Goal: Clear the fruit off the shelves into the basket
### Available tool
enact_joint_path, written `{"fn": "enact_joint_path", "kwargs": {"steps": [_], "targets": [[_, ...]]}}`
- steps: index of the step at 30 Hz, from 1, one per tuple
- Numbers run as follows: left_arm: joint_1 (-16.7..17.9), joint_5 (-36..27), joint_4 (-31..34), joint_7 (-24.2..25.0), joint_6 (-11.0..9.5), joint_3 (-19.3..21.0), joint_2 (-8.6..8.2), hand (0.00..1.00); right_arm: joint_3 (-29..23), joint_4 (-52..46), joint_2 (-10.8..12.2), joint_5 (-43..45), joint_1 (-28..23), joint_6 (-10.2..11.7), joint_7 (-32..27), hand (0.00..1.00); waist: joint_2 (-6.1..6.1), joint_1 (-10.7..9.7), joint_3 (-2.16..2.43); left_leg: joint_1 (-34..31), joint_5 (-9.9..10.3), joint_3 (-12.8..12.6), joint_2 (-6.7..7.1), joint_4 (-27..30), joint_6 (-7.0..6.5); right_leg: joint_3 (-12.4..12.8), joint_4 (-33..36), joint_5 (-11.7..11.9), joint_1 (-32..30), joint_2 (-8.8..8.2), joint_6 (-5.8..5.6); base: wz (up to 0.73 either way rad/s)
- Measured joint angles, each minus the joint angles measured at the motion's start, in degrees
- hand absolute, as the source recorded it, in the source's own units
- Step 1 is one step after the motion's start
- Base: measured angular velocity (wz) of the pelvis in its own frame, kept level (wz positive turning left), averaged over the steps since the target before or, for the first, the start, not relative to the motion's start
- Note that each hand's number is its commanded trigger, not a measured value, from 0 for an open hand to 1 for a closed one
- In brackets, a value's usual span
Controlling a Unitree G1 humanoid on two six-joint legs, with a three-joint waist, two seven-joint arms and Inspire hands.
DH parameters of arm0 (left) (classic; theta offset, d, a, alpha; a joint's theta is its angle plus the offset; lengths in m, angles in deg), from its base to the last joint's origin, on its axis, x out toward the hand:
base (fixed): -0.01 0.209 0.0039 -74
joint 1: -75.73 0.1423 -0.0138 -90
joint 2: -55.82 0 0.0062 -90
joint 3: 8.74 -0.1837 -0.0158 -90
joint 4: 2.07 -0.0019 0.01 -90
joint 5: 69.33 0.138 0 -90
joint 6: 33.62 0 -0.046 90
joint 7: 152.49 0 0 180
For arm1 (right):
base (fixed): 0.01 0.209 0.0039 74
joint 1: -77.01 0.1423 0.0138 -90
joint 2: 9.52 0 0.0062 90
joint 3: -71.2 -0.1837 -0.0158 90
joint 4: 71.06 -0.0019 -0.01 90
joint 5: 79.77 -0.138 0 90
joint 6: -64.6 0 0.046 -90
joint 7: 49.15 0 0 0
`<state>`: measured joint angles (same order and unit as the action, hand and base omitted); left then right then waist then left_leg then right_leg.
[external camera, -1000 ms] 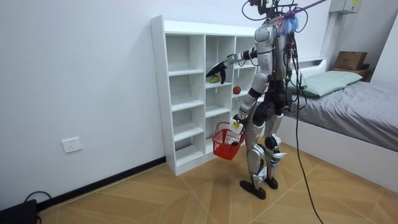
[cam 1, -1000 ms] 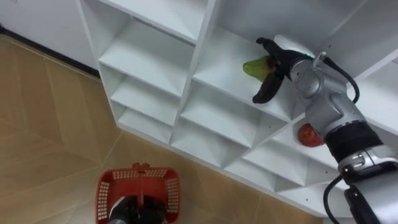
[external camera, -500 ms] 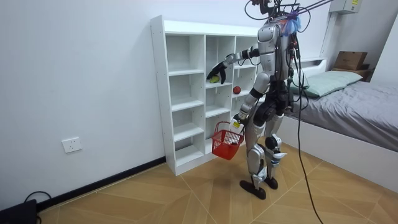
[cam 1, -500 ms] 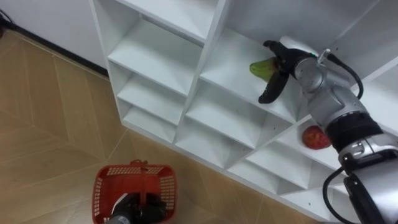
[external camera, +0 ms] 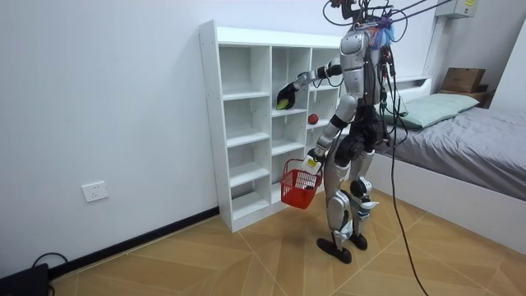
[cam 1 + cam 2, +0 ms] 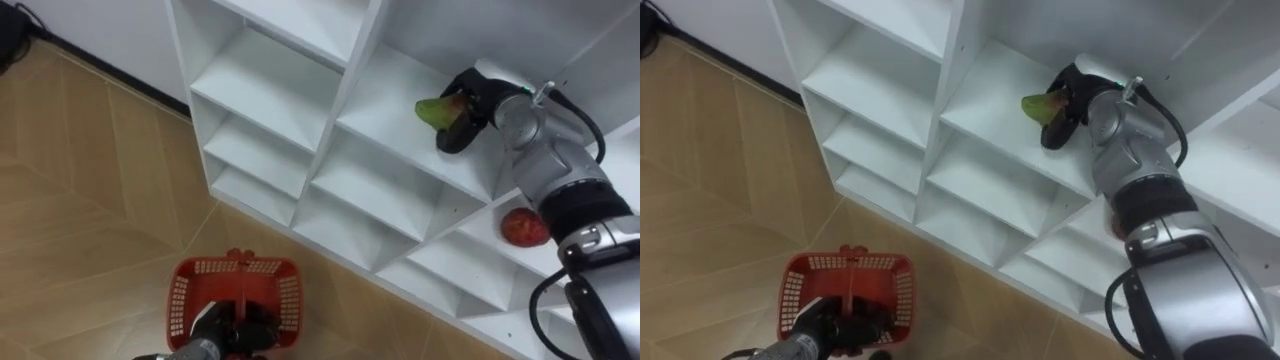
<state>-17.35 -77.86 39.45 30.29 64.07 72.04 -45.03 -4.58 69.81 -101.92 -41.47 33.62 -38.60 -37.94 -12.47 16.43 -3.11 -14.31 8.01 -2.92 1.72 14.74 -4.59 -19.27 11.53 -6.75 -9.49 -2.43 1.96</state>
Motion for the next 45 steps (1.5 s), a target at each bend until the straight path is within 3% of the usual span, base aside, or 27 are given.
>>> {"fn": "enact_joint_path", "kwargs": {"steps": [18, 24, 28, 30, 31, 34, 38, 42, 45], "targets": [[0.0, 0.0, 0.0, 2.0, -0.4, -0.1, 0.07, 1.0, 0.2, 1.5, 0.0, -2.4, -0.1, -0.1, 0.8, 1.0, -0.15, -0.7, 0.09, 0.4, 0.0, -0.3, 0.0, 0.1, -0.01, 0.2, 0.0, 0.0, 0.3, -0.07, 0.0, 0.0], [0.1, -0.8, 0.9, 1.1, -0.6, 0.2, 0.68, 1.0, -0.7, -3.9, 0.2, -4.1, -2.8, 0.1, -0.3, 1.0, 0.0, -2.6, 0.21, 1.0, 0.0, -0.6, -0.05, 0.0, -0.01, 0.7, 0.0, 0.0, 0.9, -0.01, -0.01, -0.01], [0.7, -0.8, 6.4, 0.2, -0.5, 0.2, 0.64, 1.0, -3.1, -16.1, 0.2, -4.2, -9.8, 0.2, -1.2, 1.0, 0.63, -3.6, 0.62, 1.8, 0.0, -1.6, -0.19, 0.0, -0.02, 1.6, 0.1, 0.0, 1.2, 0.03, -0.01, -0.11], [0.7, -0.8, 7.4, 0.1, -0.5, 0.1, 0.21, 1.0, -3.2, -20.1, 0.8, -3.8, -12.4, 0.2, -1.2, 1.0, 1.61, -4.8, 1.13, 2.6, 0.1, -1.8, -0.14, 0.0, -0.08, 2.0, 0.1, 0.0, 1.9, 0.01, -0.04, -0.07], [0.9, -0.8, 7.4, 0.0, -0.5, 0.1, -0.2, 1.0, -3.9, -23.3, 2.3, -3.8, -14.3, -0.1, -1.2, 1.0, 2.54, -5.3, 1.57, 3.5, 0.1, -1.8, -0.1, -0.3, -0.13, 2.1, 0.0, 0.0, 2.7, 0.0, -0.07, 0.0], [1.2, -1.0, 9.2, -0.1, 1.2, 0.2, -0.78, 1.0, -4.2, -31.3, 3.9, -3.8, -18.6, -0.7, -0.9, 1.0, 4.35, -6.8, 2.57, 5.4, 0.1, -1.9, -0.03, -1.3, -0.18, 2.3, 0.1, -0.1, 4.0, -0.05, -0.27, -0.05], [1.4, -1.1, 11.7, -2.2, 1.7, 0.1, -1.57, 1.0, -4.2, -37.0, 4.8, -3.8, -20.0, -0.6, -0.5, 1.0, 5.5, -8.3, 2.63, 7.7, 0.0, -2.4, -0.06, -2.2, -0.06, 3.0, -0.1, -0.2, 6.1, 0.01, -0.36, -0.05], [1.8, -1.2, 11.7, -2.4, 1.8, -0.1, -2.26, 1.0, -4.3, -42.7, 5.6, -1.5, -22.6, -0.7, -0.5, 1.0, 5.51, -9.3, 2.62, 9.5, 0.0, -3.0, -0.02, -3.0, -0.05, 3.7, -0.9, -0.2, 7.7, 0.13, -0.38, -0.07], [2.2, -3.1, 11.7, -2.6, 1.9, -0.1, -2.43, 1.0, -4.4, -46.3, 7.6, -1.8, -25.3, -0.6, -0.5, 1.0, 5.52, -10.4, 2.61, 10.5, 0.0, -3.6, -0.04, -3.4, -0.06, 4.2, -0.9, -0.2, 8.3, 0.19, -0.39, -0.09]]}}
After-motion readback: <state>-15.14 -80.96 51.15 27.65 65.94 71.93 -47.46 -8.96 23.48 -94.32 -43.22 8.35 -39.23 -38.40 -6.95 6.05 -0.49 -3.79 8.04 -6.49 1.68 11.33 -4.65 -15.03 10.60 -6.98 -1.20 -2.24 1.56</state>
